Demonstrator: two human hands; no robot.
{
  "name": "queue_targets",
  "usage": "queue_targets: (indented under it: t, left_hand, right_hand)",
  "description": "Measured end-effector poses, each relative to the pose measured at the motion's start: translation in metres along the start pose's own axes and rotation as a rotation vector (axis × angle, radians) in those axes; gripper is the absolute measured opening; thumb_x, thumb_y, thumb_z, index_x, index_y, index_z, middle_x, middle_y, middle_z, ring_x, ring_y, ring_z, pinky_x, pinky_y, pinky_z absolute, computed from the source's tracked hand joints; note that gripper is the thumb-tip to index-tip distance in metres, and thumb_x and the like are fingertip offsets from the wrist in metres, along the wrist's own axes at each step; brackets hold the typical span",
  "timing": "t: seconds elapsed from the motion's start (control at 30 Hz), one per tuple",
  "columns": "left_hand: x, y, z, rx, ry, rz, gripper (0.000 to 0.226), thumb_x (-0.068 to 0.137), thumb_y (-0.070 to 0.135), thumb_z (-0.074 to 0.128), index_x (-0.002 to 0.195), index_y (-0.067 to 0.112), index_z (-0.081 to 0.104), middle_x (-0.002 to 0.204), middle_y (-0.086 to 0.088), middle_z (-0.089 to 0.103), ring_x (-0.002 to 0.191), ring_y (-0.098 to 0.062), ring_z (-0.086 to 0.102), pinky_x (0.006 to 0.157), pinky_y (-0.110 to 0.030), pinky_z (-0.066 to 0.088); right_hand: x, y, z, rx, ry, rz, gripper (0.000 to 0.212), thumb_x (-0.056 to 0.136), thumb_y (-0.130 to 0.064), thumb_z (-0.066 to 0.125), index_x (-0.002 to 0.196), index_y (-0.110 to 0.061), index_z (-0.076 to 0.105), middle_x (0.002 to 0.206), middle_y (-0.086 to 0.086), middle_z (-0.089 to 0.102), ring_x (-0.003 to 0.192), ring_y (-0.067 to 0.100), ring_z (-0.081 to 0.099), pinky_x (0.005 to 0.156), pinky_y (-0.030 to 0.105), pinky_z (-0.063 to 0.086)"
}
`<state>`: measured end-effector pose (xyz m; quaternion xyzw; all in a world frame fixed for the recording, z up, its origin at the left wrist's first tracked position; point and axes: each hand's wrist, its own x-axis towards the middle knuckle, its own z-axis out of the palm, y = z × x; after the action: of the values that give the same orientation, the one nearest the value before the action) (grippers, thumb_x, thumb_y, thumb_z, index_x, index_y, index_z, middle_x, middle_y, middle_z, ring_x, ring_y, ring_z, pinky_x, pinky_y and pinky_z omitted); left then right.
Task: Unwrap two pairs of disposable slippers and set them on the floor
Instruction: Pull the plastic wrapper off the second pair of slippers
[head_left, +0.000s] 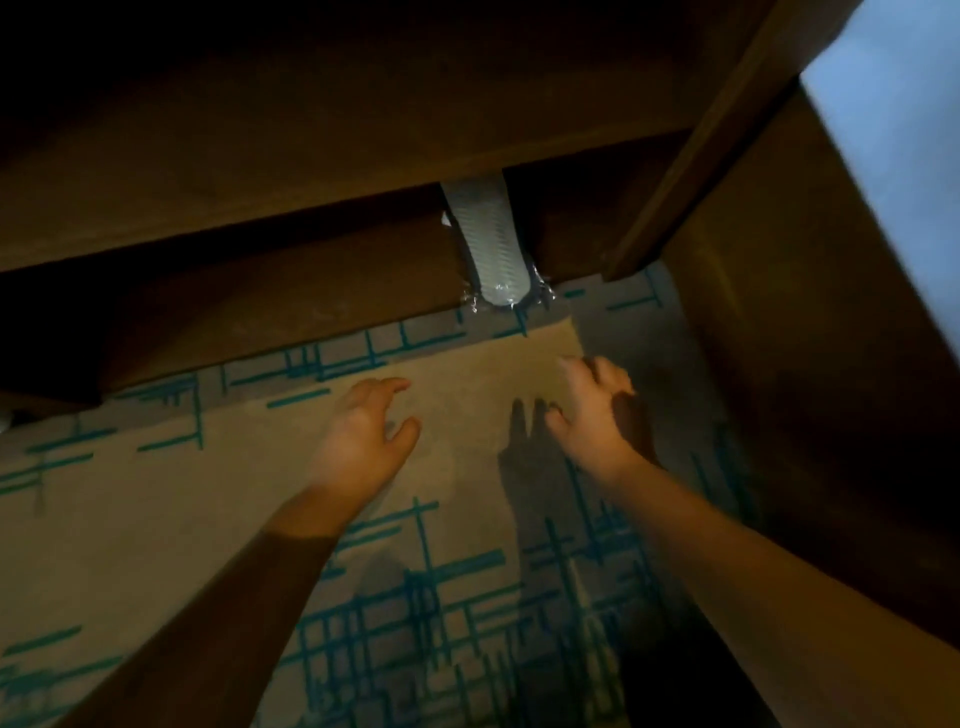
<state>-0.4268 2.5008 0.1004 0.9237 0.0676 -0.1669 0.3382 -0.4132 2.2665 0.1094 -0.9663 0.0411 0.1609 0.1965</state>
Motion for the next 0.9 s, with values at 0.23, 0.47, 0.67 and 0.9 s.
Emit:
queue_targets:
  t: [0.23, 0.47, 0.67, 0.9]
  left_hand:
    - [0.032, -0.056, 0.076, 0.311, 0.224, 0.090, 0.059, 0.081, 0.047, 0.050, 0.134, 0.023, 0.040, 0.146, -0.010, 0.037, 0.133, -0.028, 0.037, 0.108, -0.050, 0.033]
    - [0.038, -0.087, 0.117, 0.504, 0.090, 0.086, 0.081, 0.072, 0.072, 0.018, 0.143, 0.037, 0.001, 0.159, -0.003, -0.002, 0.145, -0.024, -0.008, 0.111, -0.065, -0.001]
    - [0.043, -0.090, 0.123, 0.542, 0.141, 0.085, 0.080, 0.072, 0.069, 0.030, 0.143, 0.036, 0.014, 0.157, -0.008, 0.018, 0.144, -0.028, 0.008, 0.108, -0.069, 0.009]
    - [0.045, -0.092, 0.124, 0.575, 0.151, 0.091, 0.080, 0.071, 0.067, 0.035, 0.142, 0.033, 0.023, 0.153, -0.012, 0.029, 0.141, -0.030, 0.015, 0.104, -0.072, 0.018]
  right_hand:
    - [0.081, 0.017, 0.063, -0.271, 0.178, -0.203, 0.074, 0.082, -0.028, 0.063, 0.145, -0.024, 0.026, 0.155, 0.011, 0.021, 0.143, 0.031, 0.017, 0.113, 0.048, 0.025]
    - [0.120, 0.023, 0.062, -0.304, 0.185, -0.273, 0.075, 0.084, -0.028, 0.061, 0.146, -0.027, 0.020, 0.157, 0.011, 0.015, 0.142, 0.033, 0.015, 0.113, 0.049, 0.025]
    - [0.144, 0.017, 0.067, -0.407, 0.113, -0.320, 0.080, 0.088, -0.023, 0.056, 0.148, -0.033, 0.006, 0.160, 0.005, -0.003, 0.146, 0.031, -0.001, 0.114, 0.053, 0.019]
    - [0.160, 0.002, 0.070, -0.499, 0.058, -0.390, 0.076, 0.089, -0.006, 0.052, 0.148, -0.031, 0.011, 0.160, 0.004, 0.008, 0.146, 0.032, 0.008, 0.111, 0.053, 0.025]
